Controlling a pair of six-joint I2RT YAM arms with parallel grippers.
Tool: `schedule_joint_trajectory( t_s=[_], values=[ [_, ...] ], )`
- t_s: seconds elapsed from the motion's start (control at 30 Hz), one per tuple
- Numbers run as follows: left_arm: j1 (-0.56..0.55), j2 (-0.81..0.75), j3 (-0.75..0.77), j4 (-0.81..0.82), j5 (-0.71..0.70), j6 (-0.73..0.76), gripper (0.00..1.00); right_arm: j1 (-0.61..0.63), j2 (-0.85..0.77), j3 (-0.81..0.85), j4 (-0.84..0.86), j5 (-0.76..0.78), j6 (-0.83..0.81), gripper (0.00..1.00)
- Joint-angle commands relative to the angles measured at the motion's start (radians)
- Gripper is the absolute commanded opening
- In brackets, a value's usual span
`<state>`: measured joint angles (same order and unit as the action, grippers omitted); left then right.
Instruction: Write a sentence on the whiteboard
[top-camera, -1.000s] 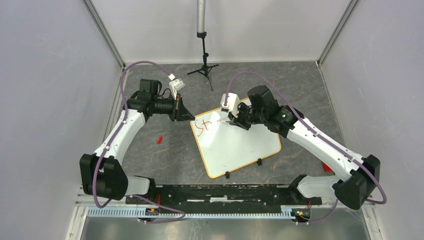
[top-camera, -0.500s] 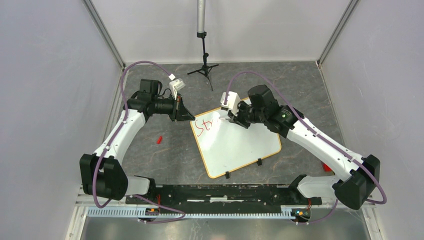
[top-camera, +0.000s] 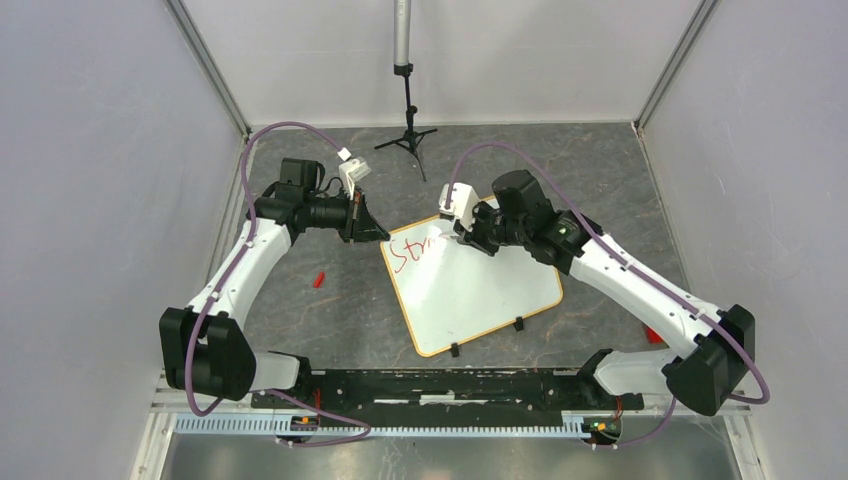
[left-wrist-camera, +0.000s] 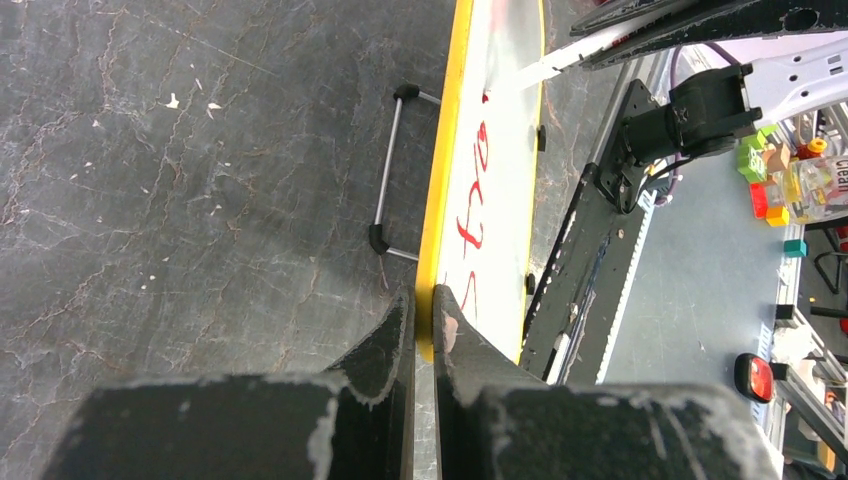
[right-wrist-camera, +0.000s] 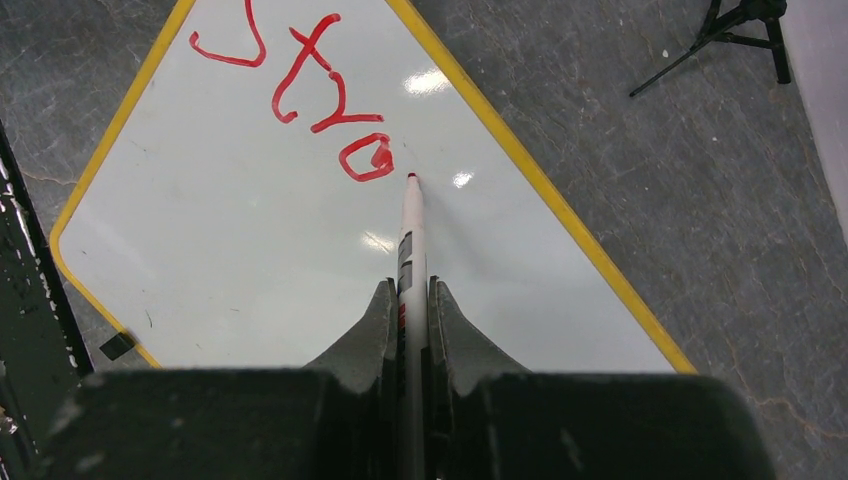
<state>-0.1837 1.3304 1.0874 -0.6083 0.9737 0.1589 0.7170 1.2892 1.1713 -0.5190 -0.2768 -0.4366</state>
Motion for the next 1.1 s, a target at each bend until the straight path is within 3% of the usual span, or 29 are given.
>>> schedule_joint_trajectory(
  t_s=[0.0,0.5,1.07],
  values=[
    [-0.026,-0.001,0.008,-0.052,0.025,0.053,0.02,-0.004,-0.020,-0.027,0.026,0.028,-0.014,0.00],
    [-0.028,-0.001,0.006,-0.053,0.019,0.057,0.02,0.005,-0.044,-0.057,-0.010,-0.005,-0.008,0.00],
    [-0.036,0.001,0.009,-0.053,0.019,0.053,0.02,0.007,-0.025,0.030,0.039,0.026,0.010,0.00]
  ],
)
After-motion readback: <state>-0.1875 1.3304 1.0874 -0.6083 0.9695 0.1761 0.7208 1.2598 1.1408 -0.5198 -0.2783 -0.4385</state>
